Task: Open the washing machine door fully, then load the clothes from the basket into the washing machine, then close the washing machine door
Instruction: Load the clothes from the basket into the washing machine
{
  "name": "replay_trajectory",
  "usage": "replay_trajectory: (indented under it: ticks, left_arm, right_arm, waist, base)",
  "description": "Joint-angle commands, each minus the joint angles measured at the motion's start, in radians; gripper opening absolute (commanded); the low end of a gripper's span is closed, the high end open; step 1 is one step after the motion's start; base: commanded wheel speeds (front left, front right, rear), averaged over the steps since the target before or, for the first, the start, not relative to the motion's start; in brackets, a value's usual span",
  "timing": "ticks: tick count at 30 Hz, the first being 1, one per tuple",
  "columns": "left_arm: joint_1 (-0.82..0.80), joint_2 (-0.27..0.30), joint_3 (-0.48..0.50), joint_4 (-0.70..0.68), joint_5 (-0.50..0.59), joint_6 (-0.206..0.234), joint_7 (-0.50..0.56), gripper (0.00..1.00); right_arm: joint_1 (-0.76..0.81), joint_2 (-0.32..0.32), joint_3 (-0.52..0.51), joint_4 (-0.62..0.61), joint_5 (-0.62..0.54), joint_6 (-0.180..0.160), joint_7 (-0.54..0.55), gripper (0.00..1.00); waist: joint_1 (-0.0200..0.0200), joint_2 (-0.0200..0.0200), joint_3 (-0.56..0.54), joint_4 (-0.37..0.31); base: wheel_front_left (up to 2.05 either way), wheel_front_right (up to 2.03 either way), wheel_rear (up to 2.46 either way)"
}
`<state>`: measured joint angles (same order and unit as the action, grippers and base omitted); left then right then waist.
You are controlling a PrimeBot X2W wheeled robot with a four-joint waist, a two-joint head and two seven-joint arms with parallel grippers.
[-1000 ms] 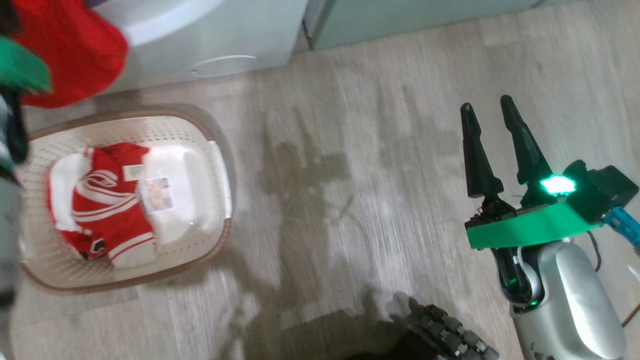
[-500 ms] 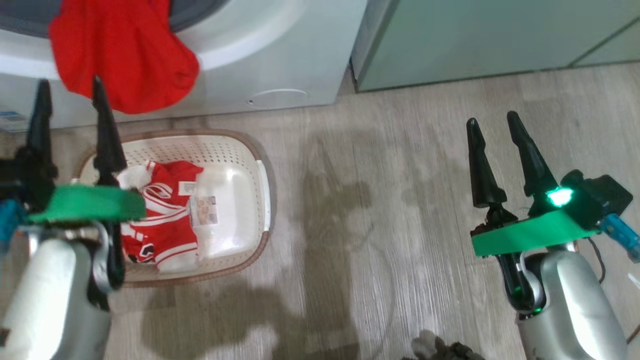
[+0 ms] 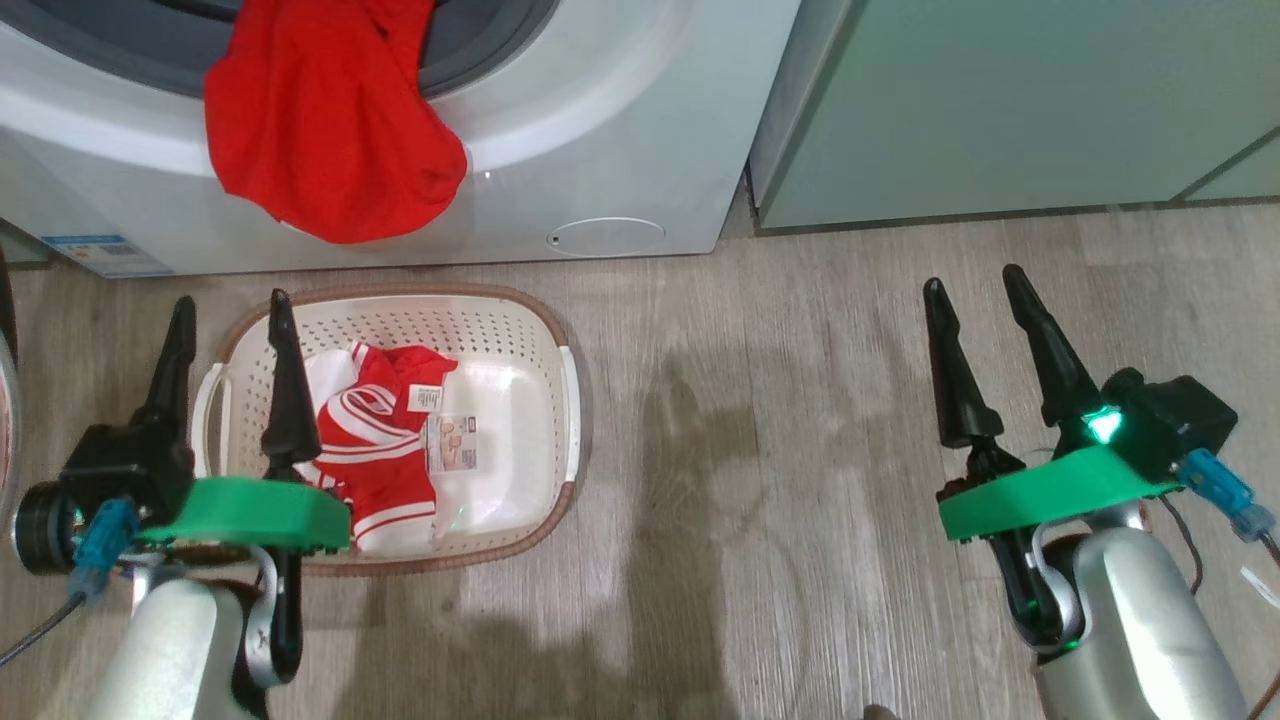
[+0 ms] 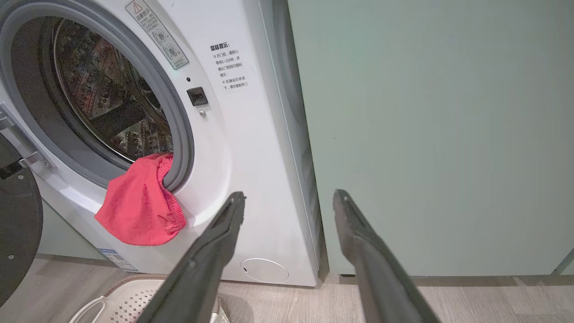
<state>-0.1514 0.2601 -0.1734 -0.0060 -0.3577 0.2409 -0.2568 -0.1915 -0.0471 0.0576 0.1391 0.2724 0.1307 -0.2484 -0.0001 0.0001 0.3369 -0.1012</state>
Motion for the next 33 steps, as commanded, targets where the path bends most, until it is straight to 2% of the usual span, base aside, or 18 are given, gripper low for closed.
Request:
replay_trajectory:
  ticks: [1,18,22,26,33]
  left_arm:
    - [-0.023,0.012,0.03,-0.021,0.017,-0.001,-0.005,1.0]
    - [-0.054,0.014,0.035,0.017,0.018,-0.023,-0.005,1.0]
    - [-0.1,0.021,0.036,0.042,-0.004,-0.049,0.004,1.0]
    - [-0.19,0.039,0.037,0.125,-0.032,-0.085,0.05,1.0]
    - [-0.391,0.095,0.082,0.374,-0.106,-0.153,0.131,1.0]
  right_arm:
    - [0.008,-0.003,0.02,-0.027,-0.007,0.0,0.002,1.0]
    - [-0.001,-0.003,0.022,-0.032,-0.003,0.0,0.004,1.0]
    - [-0.02,-0.003,0.032,-0.042,0.003,0.0,0.002,1.0]
    - [-0.04,-0.003,0.049,-0.056,0.011,0.0,-0.001,1.0]
    - [-0.076,-0.003,0.082,-0.065,0.046,0.0,-0.009,1.0]
  waist:
    - [0.0001,-0.0001,0.001,0.002]
    - [0.0001,-0.0001,0.024,0.007]
    - [0.0001,-0.0001,0.056,-0.005]
    - [0.0001,-0.0001,0.104,-0.027]
    - [0.0001,-0.0001,0.197,-0.081]
  base:
    - [0.0,0.0,0.0]
    - [0.0,0.0,0.0]
    - [0.0,0.0,0.0]
    - [0.0,0.0,0.0]
    - [0.0,0.0,0.0]
